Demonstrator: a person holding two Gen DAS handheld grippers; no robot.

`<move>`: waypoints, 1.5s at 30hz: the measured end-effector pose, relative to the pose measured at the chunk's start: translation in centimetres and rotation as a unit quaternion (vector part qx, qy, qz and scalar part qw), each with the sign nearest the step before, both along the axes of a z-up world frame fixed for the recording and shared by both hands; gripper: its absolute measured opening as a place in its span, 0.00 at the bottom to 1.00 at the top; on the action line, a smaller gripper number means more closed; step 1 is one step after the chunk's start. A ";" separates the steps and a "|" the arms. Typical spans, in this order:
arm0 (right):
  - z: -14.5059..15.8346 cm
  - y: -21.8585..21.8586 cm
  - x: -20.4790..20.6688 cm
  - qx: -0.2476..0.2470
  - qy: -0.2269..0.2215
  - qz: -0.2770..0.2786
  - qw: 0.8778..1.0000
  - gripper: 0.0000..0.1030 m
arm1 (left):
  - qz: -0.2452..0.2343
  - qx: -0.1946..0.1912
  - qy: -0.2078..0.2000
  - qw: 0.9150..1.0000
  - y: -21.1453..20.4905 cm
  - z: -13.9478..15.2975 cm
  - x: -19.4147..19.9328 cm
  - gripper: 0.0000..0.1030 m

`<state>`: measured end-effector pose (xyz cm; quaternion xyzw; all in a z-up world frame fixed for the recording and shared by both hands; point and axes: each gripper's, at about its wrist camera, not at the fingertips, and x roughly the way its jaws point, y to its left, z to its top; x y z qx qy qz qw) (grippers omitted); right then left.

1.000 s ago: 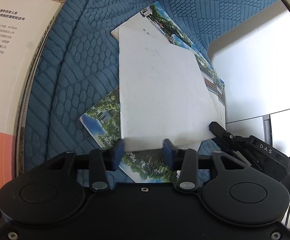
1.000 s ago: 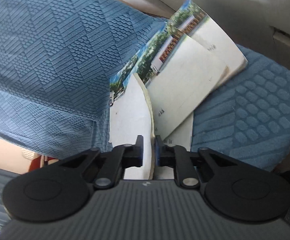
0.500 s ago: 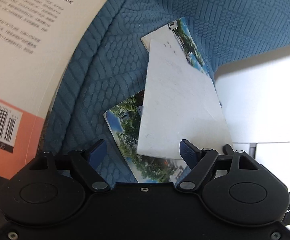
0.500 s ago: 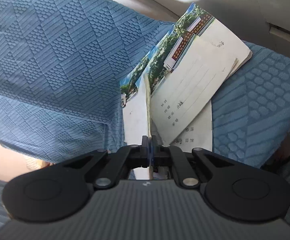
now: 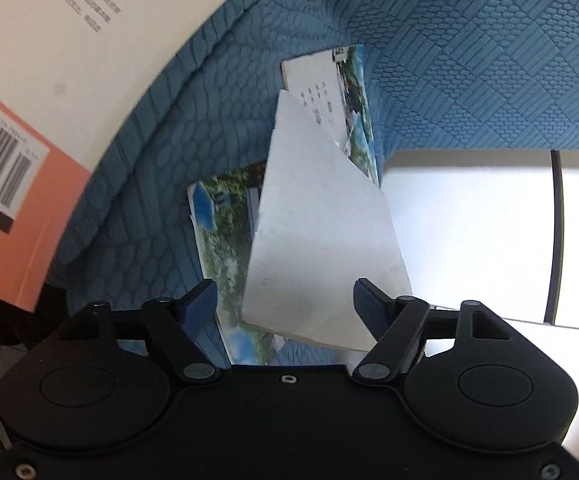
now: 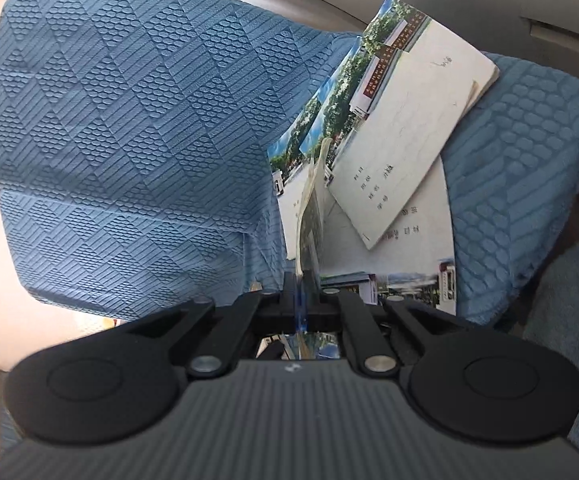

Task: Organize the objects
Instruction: 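Pinch the white card's edge with the right gripper while the left gripper closes on it, then lift the white card with both grippers and carry it toward the book stack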

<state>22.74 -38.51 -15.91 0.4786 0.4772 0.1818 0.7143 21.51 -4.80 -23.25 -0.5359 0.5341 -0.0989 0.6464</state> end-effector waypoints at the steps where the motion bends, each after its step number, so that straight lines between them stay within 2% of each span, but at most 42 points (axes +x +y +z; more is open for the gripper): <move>1: 0.1 0.0 -0.2 -0.001 -0.001 0.000 1.000 0.04 | -0.004 0.004 -0.001 1.000 -0.2 0.1 0.0 0.61; 2: 0.2 -0.1 -0.3 -0.005 -0.002 0.001 1.000 0.04 | -0.008 0.011 -0.002 1.000 -0.3 0.3 -0.1 0.55; 8: 0.8 0.1 -1.3 -0.037 -0.015 0.007 0.999 0.04 | -0.033 0.067 -0.020 0.997 -0.9 1.5 -0.3 0.37; 17: 1.9 0.5 -2.7 -0.102 -0.051 0.026 0.993 0.04 | -0.058 0.117 -0.053 0.990 -1.1 3.2 -1.1 0.19; 22: 3.0 1.3 -3.7 -0.152 -0.087 0.044 0.984 0.04 | -0.058 0.118 -0.068 0.989 -0.8 3.9 -1.8 0.14; 29: 6.0 2.7 -5.2 -0.204 -0.159 0.065 0.964 0.04 | -0.058 0.122 -0.101 0.986 -0.7 7.1 -2.9 0.09; 38: 8.5 3.7 -5.6 -0.197 -0.186 0.074 0.960 0.04 | -0.042 0.133 -0.141 0.980 1.0 11.7 -4.1 0.09; 45: 11.6 5.6 -6.1 -0.181 -0.217 0.088 0.955 0.04 | -0.017 0.123 -0.172 0.977 3.6 15.4 -4.8 0.09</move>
